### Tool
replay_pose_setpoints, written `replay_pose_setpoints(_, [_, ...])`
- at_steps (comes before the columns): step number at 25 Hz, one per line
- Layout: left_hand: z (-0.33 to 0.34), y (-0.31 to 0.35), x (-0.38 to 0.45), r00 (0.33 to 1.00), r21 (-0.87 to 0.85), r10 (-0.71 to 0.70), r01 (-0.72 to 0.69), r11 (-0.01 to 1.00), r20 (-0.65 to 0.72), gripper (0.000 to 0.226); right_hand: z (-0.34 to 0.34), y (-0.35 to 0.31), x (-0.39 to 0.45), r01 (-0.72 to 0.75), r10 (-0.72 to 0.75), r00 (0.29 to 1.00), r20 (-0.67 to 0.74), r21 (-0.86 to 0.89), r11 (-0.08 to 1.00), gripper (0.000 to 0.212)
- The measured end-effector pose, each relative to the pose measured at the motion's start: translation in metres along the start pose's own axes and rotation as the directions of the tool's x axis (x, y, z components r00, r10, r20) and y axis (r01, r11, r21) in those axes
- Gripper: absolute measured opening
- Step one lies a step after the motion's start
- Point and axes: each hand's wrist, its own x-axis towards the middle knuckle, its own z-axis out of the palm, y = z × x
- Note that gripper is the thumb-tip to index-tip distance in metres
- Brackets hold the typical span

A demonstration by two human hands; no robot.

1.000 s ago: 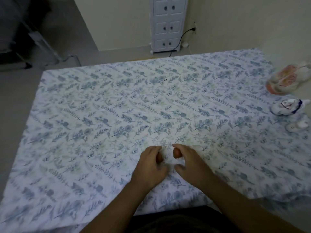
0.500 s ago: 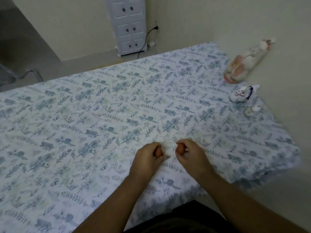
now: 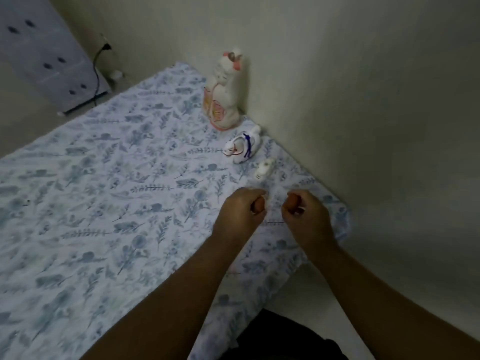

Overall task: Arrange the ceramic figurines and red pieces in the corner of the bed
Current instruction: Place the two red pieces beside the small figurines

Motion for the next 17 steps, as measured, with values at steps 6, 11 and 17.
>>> replay_pose_setpoints(6, [0.059, 0.021, 0.059, 0.997, -0.060, 0.044, -0.041, 0.997, 0.056, 0.045, -0.015, 0.030, 0.027, -0.061, 0.062, 0.998, -0.029, 0.042, 0.997, 0.021])
replay_pose_setpoints(11, [0.070, 0.019, 0.060, 0.999, -0.067, -0.025, 0.027, 0.997, 0.028, 0.021, -0.015, 0.038, 0.023, -0.081, 0.081, 0.997, 0.000, 0.052, 0.995, 0.021])
replay_pose_setpoints(17, [0.072, 0.014, 0.060, 0.996, -0.079, -0.081, 0.083, 0.993, 0.030, 0.015, -0.013, 0.043, 0.023, -0.046, 0.047, 0.999, -0.021, 0.018, 0.999, 0.014])
